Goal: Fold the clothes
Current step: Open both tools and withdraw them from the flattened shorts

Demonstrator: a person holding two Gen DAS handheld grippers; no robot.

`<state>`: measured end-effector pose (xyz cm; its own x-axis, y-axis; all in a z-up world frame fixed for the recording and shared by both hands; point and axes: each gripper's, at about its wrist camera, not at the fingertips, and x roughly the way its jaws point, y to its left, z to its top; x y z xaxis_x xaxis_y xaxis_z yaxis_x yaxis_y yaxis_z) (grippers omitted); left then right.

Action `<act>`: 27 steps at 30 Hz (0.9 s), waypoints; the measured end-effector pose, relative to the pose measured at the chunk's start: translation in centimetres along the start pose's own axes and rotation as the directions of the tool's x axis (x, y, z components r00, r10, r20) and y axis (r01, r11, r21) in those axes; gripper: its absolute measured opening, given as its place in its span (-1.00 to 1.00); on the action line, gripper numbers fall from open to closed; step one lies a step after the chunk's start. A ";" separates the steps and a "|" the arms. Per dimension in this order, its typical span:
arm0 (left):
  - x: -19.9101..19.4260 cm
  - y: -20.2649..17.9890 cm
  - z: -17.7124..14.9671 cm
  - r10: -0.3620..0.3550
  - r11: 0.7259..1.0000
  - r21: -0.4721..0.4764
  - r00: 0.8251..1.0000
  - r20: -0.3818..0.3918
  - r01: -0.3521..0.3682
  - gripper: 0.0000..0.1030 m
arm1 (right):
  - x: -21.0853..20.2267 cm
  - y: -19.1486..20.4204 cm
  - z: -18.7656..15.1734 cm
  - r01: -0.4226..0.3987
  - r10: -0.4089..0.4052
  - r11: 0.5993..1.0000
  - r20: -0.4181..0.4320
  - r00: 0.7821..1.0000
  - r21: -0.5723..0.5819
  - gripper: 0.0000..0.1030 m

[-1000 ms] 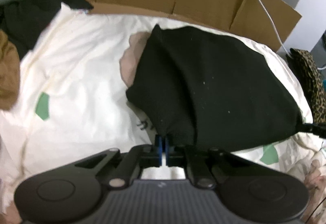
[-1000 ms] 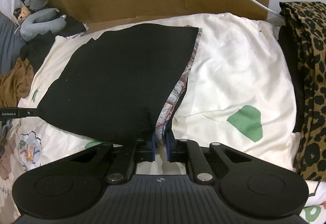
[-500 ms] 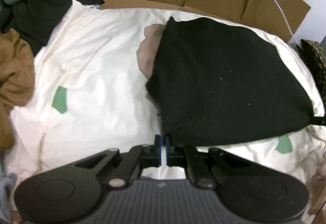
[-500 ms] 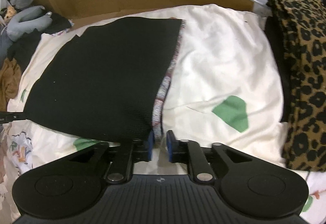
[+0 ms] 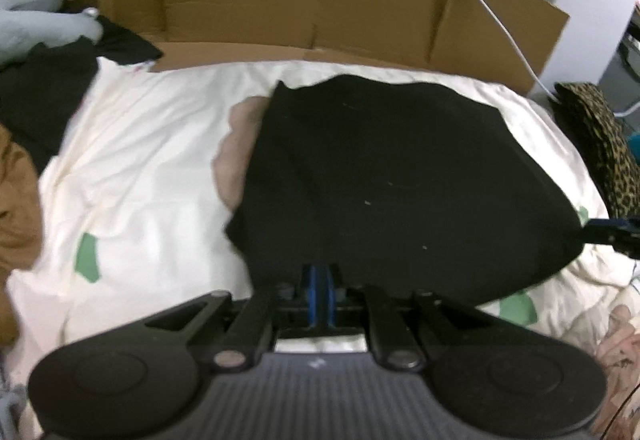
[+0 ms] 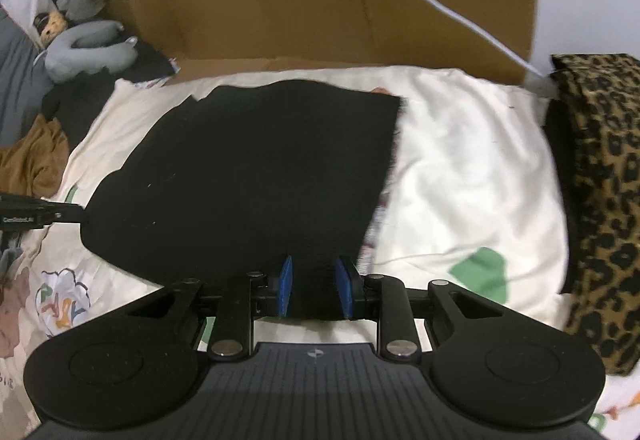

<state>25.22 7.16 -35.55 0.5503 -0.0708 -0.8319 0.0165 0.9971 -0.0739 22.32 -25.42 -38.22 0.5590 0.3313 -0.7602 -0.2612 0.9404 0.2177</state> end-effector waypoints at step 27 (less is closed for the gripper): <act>-0.3 4.0 -2.1 0.115 0.989 -0.086 0.991 -0.068 -0.120 -0.43 | 0.3 -1.1 -1.5 0.041 -0.041 0.999 -0.030 0.999 0.007 -0.40</act>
<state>23.38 11.07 -36.78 0.4906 0.0422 -0.8703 -0.1213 0.9924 -0.0203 21.58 -26.47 -39.63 0.5452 0.2903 -0.7864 -0.2323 0.9537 0.1909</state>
